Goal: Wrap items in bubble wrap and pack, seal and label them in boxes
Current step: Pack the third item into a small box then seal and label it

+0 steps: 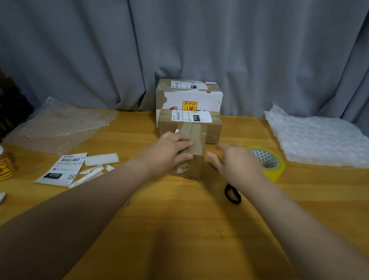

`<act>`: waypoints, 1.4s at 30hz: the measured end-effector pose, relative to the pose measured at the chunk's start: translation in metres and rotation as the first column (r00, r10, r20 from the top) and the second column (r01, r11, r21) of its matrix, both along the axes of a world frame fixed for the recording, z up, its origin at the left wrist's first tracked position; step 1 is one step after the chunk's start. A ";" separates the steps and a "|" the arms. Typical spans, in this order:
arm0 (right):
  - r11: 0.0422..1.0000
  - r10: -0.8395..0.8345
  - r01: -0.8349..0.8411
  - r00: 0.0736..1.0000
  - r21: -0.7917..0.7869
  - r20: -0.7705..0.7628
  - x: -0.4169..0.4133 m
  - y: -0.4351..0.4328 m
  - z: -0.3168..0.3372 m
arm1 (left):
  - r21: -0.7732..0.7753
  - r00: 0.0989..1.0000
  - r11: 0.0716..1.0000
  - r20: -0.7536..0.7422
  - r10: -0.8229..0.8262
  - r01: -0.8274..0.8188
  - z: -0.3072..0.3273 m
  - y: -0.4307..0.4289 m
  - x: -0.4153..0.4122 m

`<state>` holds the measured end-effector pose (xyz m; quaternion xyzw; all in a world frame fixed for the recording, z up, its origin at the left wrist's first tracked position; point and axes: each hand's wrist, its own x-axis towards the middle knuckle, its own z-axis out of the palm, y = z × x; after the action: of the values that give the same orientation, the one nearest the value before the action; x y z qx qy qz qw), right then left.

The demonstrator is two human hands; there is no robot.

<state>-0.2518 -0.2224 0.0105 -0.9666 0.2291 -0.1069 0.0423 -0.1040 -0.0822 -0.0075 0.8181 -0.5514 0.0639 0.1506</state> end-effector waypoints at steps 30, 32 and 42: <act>0.969 0.065 -0.130 0.955 0.211 0.289 0.061 0.033 -0.044 | -0.009 0.986 0.994 -0.129 0.107 -0.109 -0.004 0.025 0.019; 0.940 0.127 -0.205 0.952 0.271 0.278 0.063 0.022 -0.040 | 0.065 0.983 0.985 -0.076 0.166 -0.161 -0.003 0.032 0.031; 0.990 0.131 -0.131 0.991 0.049 0.019 0.067 0.019 -0.017 | 0.013 0.930 0.948 -0.191 0.315 -0.319 0.011 0.078 0.014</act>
<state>-0.1853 -0.2031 -0.0069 -0.9773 0.1674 -0.1057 0.0750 -0.0897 -0.0047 0.0039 0.8972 -0.3946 0.0137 0.1980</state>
